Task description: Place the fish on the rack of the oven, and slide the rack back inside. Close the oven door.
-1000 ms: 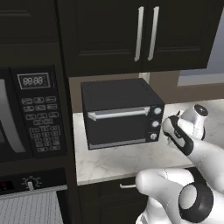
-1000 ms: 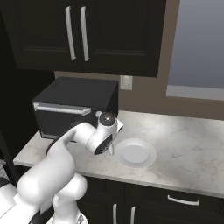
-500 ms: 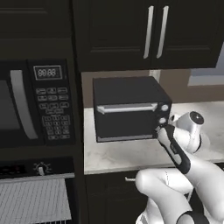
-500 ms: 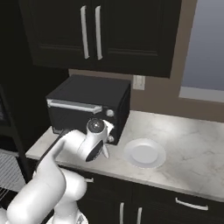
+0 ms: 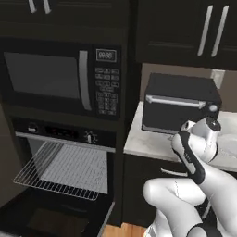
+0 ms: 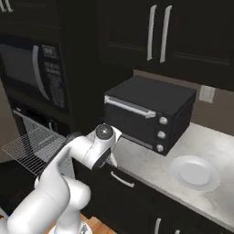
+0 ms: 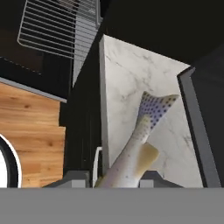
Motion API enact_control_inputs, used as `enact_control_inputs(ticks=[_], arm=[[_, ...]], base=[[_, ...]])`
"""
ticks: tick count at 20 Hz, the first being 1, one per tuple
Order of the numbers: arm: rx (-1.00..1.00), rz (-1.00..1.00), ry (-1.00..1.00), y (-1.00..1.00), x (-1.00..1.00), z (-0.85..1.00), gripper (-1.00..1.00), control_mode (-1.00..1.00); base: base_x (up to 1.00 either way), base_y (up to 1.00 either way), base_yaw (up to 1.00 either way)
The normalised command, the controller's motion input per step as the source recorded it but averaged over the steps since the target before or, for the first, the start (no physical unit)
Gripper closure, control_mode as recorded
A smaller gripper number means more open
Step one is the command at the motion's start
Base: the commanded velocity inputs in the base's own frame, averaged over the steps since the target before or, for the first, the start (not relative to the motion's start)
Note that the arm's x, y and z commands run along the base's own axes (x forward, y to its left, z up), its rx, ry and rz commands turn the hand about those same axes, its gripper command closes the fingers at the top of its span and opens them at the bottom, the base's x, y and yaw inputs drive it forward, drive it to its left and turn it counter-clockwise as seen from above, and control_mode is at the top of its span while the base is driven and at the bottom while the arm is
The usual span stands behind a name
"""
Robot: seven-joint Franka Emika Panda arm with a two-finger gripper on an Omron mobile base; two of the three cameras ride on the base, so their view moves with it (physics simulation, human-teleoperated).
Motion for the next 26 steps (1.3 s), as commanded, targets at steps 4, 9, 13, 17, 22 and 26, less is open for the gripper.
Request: enact_control_inputs(ticks=[4, 9, 13, 17, 22, 26], arm=[[0.00, 0.00, 0.00, 0.00, 0.00, 0.00, 1.00, 1.00], [0.00, 0.00, 0.00, 0.00, 0.00, 0.00, 1.00, 1.00], [0.00, 0.00, 0.00, 0.00, 0.00, 0.00, 1.00, 1.00], [0.00, 0.00, 0.00, 0.00, 0.00, 0.00, 1.00, 1.00], [0.00, 0.00, 0.00, 0.00, 0.00, 0.00, 1.00, 1.00], [0.00, 0.00, 0.00, 0.00, 0.00, 0.00, 1.00, 1.00]], base=[[-0.17, 0.06, 0.70], [-0.17, 0.01, 0.73], [-0.10, 0.00, 0.70], [0.00, 0.00, 0.64], [0.00, 0.00, 0.44], [0.00, 0.00, 0.33]])
